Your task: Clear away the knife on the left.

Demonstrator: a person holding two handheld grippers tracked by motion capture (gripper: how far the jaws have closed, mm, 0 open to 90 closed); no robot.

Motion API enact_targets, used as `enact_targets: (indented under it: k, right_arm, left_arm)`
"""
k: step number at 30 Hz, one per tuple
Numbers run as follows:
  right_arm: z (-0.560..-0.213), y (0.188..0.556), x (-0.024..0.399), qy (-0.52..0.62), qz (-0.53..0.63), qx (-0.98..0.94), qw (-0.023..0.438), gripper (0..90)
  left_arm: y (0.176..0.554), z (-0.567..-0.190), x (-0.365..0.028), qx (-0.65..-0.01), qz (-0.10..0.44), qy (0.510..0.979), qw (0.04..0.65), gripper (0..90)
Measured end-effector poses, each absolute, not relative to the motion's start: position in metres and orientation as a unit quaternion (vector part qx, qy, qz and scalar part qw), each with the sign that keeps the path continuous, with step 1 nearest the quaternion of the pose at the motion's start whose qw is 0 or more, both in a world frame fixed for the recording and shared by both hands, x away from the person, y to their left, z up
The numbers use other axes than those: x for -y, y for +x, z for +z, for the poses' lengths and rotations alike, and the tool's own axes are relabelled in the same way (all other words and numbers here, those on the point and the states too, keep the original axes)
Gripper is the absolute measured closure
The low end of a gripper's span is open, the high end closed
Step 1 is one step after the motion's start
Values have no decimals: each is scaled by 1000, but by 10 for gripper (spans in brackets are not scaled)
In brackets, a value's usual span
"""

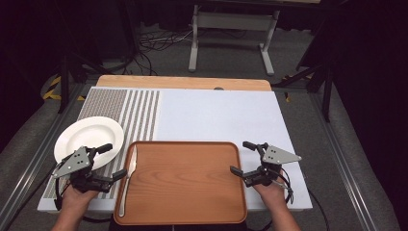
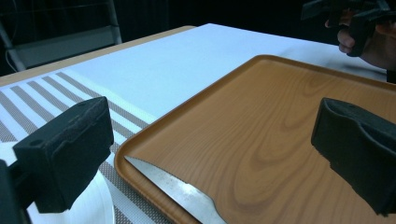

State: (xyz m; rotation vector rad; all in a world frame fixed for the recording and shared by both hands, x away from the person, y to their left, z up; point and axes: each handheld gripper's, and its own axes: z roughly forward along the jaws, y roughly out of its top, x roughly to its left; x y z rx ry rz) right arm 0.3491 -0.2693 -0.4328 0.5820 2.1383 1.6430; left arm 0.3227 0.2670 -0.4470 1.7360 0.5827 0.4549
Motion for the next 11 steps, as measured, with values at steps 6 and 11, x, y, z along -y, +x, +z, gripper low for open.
enact_targets:
  k: [6, 11]
  right_arm:
    - [-435, 350, 270, 211, 581, -763, 191, 22]
    - [-435, 350, 270, 211, 583, -761, 191, 21]
  left_arm:
    - [323, -450, -272, -260, 183, 736, 598, 1]
    - [322, -450, -273, -260, 186, 734, 599, 1]
